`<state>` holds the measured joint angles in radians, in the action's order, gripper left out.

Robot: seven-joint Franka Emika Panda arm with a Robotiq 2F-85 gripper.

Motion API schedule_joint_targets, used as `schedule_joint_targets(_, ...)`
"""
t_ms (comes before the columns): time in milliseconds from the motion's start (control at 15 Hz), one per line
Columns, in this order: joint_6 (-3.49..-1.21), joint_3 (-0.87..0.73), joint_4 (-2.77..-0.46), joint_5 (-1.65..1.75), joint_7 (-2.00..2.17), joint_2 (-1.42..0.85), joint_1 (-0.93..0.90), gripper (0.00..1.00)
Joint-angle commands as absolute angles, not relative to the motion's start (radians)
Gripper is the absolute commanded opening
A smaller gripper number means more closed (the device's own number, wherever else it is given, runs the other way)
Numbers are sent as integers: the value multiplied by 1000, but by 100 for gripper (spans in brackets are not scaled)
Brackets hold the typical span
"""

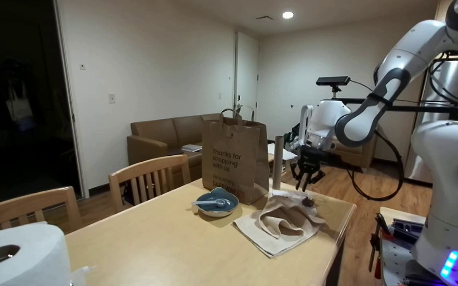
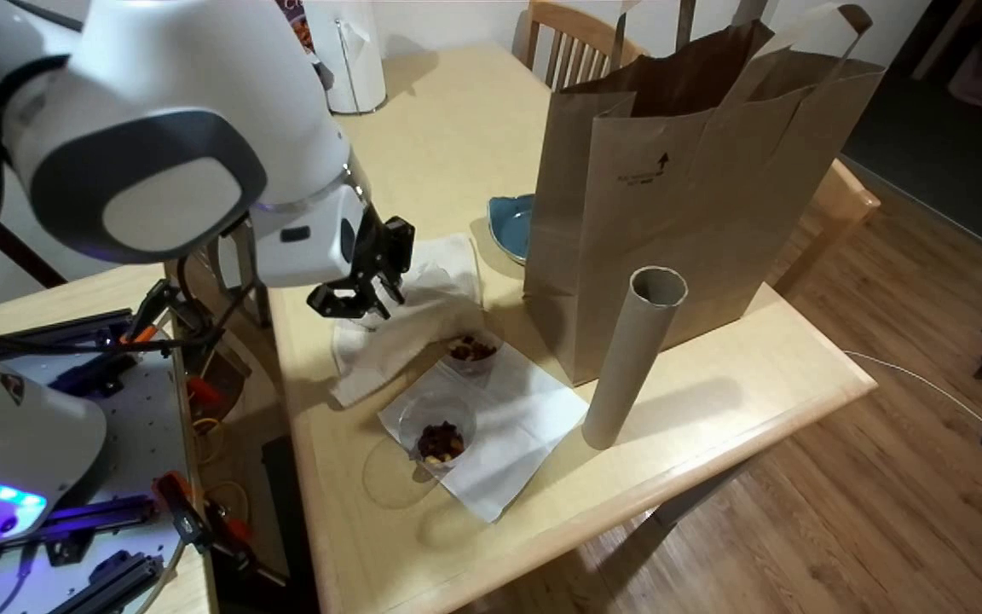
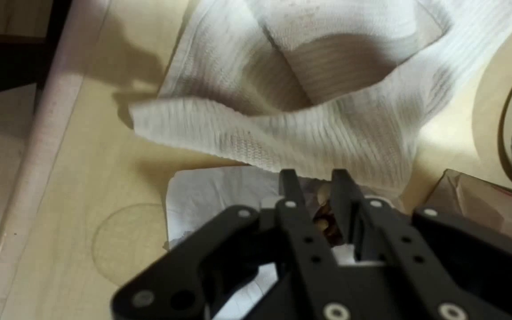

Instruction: Use the cloth to wipe the table.

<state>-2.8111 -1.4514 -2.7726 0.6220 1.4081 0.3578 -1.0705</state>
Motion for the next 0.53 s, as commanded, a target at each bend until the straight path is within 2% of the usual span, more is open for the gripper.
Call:
schedule_joint_targets(0, -2755, -1577, -2773, 661, 1352, 466, -1105, 55)
schedule_joint_targets(200, -2735, -1621, -2774, 677, 1358, 517, -1103, 75)
schedule_joint_targets(467, -2714, -1540, -2774, 705, 1385, 573, -1089, 100)
